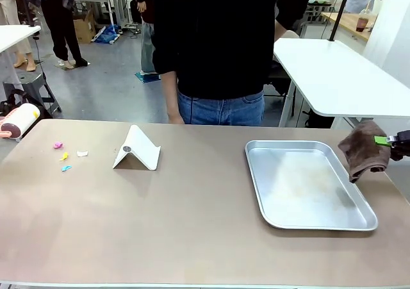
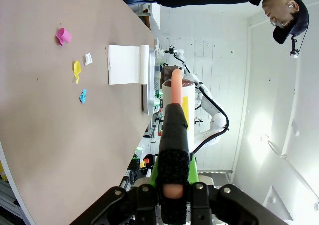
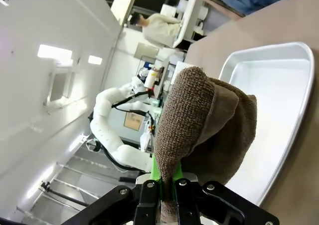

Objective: Clean the surface of the table.
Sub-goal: If a person points to the right, clean the right side of the table with your right hand, and if they point to the left, clean the left side with your left hand, then clean the area not pointed to by the person.

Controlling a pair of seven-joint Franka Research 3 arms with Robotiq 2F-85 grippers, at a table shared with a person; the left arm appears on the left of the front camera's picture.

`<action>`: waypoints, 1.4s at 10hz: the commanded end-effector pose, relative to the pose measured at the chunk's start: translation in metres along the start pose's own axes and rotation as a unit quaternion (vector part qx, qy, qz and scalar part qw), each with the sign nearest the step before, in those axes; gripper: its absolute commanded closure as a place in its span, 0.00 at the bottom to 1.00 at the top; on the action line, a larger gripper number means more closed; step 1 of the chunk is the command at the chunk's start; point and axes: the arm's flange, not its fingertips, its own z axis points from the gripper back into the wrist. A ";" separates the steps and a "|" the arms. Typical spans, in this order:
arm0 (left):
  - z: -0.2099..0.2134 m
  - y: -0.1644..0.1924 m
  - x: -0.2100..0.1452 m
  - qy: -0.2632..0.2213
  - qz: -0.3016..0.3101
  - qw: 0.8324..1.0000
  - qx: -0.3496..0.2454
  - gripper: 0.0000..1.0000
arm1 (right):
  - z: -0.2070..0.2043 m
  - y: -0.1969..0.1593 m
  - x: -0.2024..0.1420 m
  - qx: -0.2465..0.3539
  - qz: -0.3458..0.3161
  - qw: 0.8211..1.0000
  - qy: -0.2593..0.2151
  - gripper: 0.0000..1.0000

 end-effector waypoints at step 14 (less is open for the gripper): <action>0.000 -0.004 -0.002 0.000 -0.006 1.000 -0.003 1.00 | 0.005 0.005 -0.002 0.011 0.002 1.000 -0.004 0.91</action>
